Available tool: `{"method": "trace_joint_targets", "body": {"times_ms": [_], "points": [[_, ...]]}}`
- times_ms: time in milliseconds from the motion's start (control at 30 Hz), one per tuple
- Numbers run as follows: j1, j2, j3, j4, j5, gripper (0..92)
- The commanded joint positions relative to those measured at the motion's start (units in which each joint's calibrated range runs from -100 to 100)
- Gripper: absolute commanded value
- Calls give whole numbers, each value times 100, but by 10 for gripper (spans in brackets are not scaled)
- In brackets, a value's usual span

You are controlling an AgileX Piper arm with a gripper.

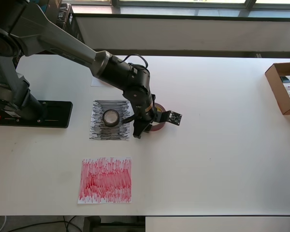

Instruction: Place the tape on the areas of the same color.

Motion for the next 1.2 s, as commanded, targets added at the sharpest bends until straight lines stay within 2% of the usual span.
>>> {"method": "trace_joint_targets", "body": {"times_ms": [0, 667, 767, 900, 933, 1167], "points": [[-39, 33, 15, -11, -26, 443], [-63, 192, -31, -11, -26, 440], [-55, 192, -31, -11, -26, 352], [-55, 192, -31, -11, -18, 43], [-55, 192, -31, -11, -18, 0], [-55, 99, -85, -11, -35, 0]]}}
